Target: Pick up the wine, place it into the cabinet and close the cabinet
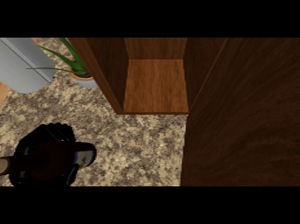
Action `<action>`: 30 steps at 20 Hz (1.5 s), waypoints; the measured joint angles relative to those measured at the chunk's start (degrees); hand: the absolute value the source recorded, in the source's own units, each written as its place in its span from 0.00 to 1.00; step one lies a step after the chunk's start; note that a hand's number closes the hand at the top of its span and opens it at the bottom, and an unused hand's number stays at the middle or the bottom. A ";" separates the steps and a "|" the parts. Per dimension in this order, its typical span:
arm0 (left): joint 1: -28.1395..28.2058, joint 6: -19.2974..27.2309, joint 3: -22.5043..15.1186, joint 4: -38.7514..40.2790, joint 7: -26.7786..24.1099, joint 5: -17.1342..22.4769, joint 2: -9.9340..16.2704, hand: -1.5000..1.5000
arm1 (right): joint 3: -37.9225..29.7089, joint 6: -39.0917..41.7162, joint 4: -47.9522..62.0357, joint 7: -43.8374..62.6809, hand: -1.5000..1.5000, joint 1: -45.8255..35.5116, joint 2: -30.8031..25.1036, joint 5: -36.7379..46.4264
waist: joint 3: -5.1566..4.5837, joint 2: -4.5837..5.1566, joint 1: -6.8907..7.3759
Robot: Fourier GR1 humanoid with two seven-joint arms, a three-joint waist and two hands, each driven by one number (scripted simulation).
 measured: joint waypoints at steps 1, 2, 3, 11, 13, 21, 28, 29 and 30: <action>-0.56 0.86 -0.84 -0.76 1.26 -0.67 -0.50 1.00 | -0.15 0.30 0.09 -0.43 0.00 0.27 0.09 -0.04 | -0.01 0.02 -0.05; -1.10 1.90 -1.78 -1.85 2.89 -1.38 -1.04 1.00 | 0.30 0.13 0.16 -0.17 0.00 -0.13 0.29 -0.02 | 0.00 0.04 -0.06; -1.36 2.98 -2.77 -3.37 4.66 -2.17 -1.51 1.00 | 0.47 -0.09 0.17 0.13 0.00 -0.31 0.46 -0.03 | -0.01 0.05 -0.07; -5.85 11.20 -12.26 -11.10 15.99 -4.79 -3.92 1.00 | -0.33 1.03 0.55 -0.71 0.00 0.05 0.75 -0.40 | -0.02 0.09 -0.25; -7.48 14.35 -15.16 -12.40 17.95 -5.29 -4.13 1.00 | 0.35 0.62 0.12 0.30 0.00 0.16 0.87 -0.45 | -0.02 0.04 -0.44; -19.02 29.46 -24.29 -9.41 23.13 -5.53 -4.42 1.00 | 0.95 1.18 0.31 -1.11 0.00 1.17 1.49 -0.35 | -0.03 0.13 -0.58; -28.31 38.19 -26.96 -4.54 26.17 -6.90 -4.46 1.00 | -0.77 2.07 0.31 -1.04 0.00 1.18 0.95 -0.90 | -0.02 0.14 -0.64; -29.80 39.34 -27.01 -3.65 26.52 -6.95 -4.46 1.00 | -0.35 1.81 0.28 -0.93 0.00 1.14 1.24 -0.88 | -0.03 0.14 -0.66; -30.44 39.86 -27.17 -2.11 25.43 -6.64 -4.46 1.00 | -0.46 1.98 0.16 -0.76 0.00 1.21 1.07 -0.96 | -0.03 0.15 -0.75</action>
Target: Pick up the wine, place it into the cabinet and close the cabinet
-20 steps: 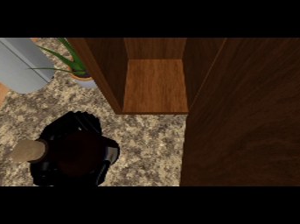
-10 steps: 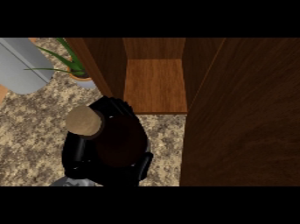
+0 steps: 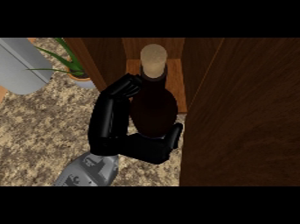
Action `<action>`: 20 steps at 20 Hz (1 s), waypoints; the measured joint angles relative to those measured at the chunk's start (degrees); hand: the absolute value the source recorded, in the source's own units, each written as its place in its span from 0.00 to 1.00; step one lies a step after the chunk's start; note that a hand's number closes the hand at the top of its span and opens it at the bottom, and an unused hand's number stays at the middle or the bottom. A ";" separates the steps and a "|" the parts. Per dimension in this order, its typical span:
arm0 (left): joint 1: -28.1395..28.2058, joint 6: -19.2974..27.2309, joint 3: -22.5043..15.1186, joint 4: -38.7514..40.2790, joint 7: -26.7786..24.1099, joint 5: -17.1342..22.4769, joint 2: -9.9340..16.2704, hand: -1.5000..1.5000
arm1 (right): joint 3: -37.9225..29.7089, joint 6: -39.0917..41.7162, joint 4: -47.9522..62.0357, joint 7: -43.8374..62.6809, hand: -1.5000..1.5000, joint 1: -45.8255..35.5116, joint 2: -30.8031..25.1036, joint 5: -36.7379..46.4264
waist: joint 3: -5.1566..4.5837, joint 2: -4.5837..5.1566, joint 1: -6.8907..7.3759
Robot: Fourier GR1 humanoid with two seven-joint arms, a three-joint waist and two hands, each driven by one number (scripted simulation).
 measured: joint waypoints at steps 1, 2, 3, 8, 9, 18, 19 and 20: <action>-1.33 1.36 -0.56 0.97 0.21 0.09 0.00 1.00 | -0.56 0.31 0.04 -0.15 0.00 -0.12 -0.29 -0.09 | 0.00 0.01 -0.02; -2.22 2.42 -1.08 1.72 0.05 0.61 -0.01 1.00 | -0.32 0.06 0.08 0.14 0.00 -0.42 -0.13 -0.10 | 0.00 0.01 0.00; -3.36 3.55 -1.44 2.97 -0.38 0.86 -0.01 1.00 | -0.77 0.26 0.10 0.40 0.00 -0.55 -0.40 -0.23 | 0.00 0.02 -0.06; -6.06 7.02 -2.92 6.73 -1.90 -0.04 -0.01 1.00 | -1.37 1.07 0.09 -0.20 0.00 0.23 -0.45 -0.61 | 0.01 0.01 -0.13; -6.76 7.04 -2.64 7.74 -2.25 0.25 -0.01 1.00 | -1.34 1.42 0.08 -0.46 0.00 0.54 -0.50 -0.66 | 0.00 0.01 -0.12; -7.57 10.07 -2.46 11.07 -5.95 4.56 -0.01 1.00 | -1.33 0.17 0.08 1.49 0.00 -1.65 -0.68 -0.90 | -0.02 0.00 -0.01; -7.34 10.74 -3.06 12.33 -8.03 6.17 -0.01 1.00 | -1.40 -0.15 0.11 2.11 0.00 -2.40 -0.81 -0.93 | -0.03 0.04 -0.16; -6.95 10.42 -2.84 12.95 -9.41 7.24 -0.01 1.00 | -2.25 -0.13 0.05 2.76 0.00 -2.80 -1.40 -1.07 | -0.04 0.05 -0.21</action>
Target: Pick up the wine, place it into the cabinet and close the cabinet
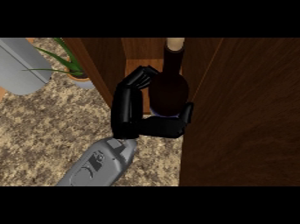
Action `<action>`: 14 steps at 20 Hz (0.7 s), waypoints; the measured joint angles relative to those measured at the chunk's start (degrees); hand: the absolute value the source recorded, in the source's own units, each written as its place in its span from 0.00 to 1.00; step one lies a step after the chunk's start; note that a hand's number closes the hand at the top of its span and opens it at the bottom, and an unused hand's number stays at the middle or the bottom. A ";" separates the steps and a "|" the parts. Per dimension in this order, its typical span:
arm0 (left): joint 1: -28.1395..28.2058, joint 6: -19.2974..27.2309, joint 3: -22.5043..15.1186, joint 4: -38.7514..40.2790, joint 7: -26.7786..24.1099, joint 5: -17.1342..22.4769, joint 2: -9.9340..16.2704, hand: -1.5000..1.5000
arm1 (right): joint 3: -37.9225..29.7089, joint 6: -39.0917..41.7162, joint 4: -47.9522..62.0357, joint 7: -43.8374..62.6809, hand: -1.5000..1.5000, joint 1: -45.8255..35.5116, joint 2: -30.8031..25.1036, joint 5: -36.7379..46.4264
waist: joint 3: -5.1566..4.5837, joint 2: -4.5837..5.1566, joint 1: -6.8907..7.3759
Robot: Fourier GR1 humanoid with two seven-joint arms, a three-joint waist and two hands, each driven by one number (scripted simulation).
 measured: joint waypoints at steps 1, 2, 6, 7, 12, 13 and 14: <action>0.42 -0.37 0.43 0.97 -1.60 1.18 0.00 1.00 | -0.06 0.00 0.05 -0.17 0.00 -0.02 0.13 -0.06 | 0.01 0.02 -0.03; 0.06 0.24 0.20 1.90 -2.78 2.28 0.00 1.00 | 0.23 -0.58 0.07 0.45 0.00 -0.93 0.21 -0.05 | 0.01 0.03 -0.06; 0.20 -0.31 -0.16 5.98 -6.23 3.48 0.00 1.00 | 1.00 -0.09 0.23 -0.83 0.00 0.12 0.70 0.03 | 0.01 0.02 0.09; 0.96 -0.11 -0.77 6.47 -7.01 2.87 -0.01 1.00 | 0.39 0.43 0.26 -1.50 0.00 0.82 0.56 -0.04 | 0.02 0.00 0.13; 1.54 -1.01 -0.39 11.12 -10.28 1.37 0.20 1.00 | -0.33 0.74 0.35 -1.57 0.00 0.89 0.32 -0.31 | 0.03 -0.02 0.17; 0.98 -0.93 -0.32 12.94 -11.95 2.12 0.16 1.00 | 0.13 0.54 0.37 -1.52 0.00 0.79 0.57 -0.29 | 0.02 0.02 0.06; 0.90 -1.05 -0.21 14.17 -13.31 2.57 0.12 1.00 | -0.39 0.70 0.54 -1.93 0.00 0.66 0.52 -0.34 | 0.02 0.04 0.09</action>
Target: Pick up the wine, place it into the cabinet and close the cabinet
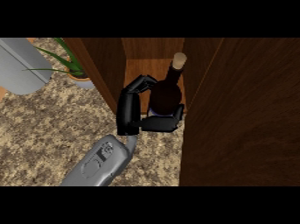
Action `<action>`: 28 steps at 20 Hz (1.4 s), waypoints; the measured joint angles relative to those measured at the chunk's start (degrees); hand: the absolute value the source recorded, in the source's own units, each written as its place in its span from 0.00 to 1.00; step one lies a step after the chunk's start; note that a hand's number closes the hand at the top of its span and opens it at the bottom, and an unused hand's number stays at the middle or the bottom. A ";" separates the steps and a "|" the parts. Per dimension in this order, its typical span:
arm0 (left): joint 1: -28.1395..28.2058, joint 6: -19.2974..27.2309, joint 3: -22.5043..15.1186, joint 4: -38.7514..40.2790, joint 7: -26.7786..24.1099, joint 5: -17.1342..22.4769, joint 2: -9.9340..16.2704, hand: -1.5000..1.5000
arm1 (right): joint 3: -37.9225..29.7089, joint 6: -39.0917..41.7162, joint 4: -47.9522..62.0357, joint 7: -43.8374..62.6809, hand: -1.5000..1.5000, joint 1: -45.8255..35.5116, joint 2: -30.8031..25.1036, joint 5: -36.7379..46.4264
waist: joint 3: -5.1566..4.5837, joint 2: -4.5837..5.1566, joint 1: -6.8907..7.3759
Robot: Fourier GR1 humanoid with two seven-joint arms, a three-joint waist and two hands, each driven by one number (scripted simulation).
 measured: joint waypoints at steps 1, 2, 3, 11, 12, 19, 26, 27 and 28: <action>-0.90 0.44 0.05 0.58 0.28 -0.06 -0.02 1.00 | -0.21 0.50 -0.03 -0.55 0.00 0.83 0.00 -0.09 | 0.00 -0.01 -0.02; -1.09 -0.02 0.65 1.91 -0.91 0.26 -0.04 1.00 | 0.13 0.37 -0.11 -0.36 0.00 0.70 0.08 -0.11 | 0.01 -0.01 -0.04; -1.05 0.24 0.59 2.68 -1.92 0.74 -0.06 1.00 | 0.64 0.75 -0.07 -1.18 0.00 1.52 0.46 -0.08 | 0.00 -0.01 -0.03; -4.37 -1.64 5.29 9.40 -6.89 4.40 -0.11 1.00 | 0.27 0.41 0.02 -0.26 0.00 0.98 0.11 -0.29 | 0.00 0.02 0.02; -4.20 -1.43 5.16 9.62 -7.63 4.97 -0.11 1.00 | 1.54 0.37 -0.07 -0.89 0.00 1.85 0.84 -0.16 | 0.00 0.00 -0.01; -6.33 -5.82 9.59 14.48 -8.37 5.85 0.18 1.00 | 1.64 0.16 -0.14 -1.02 0.00 2.33 0.95 -0.22 | 0.00 -0.02 0.16; -12.58 -9.77 14.44 22.39 -7.23 7.16 0.30 1.00 | 0.42 0.32 0.14 -0.95 0.00 1.57 0.46 -0.47 | 0.00 0.05 -0.07; -13.56 -9.72 14.79 23.81 -7.37 7.06 0.21 1.00 | -0.10 0.22 0.16 -0.58 0.00 1.05 0.21 -0.60 | 0.01 0.07 -0.14; -14.44 -9.72 15.21 25.48 -7.83 6.90 0.14 1.00 | -0.18 0.42 0.16 -0.89 0.00 1.42 0.29 -0.67 | 0.01 0.08 -0.24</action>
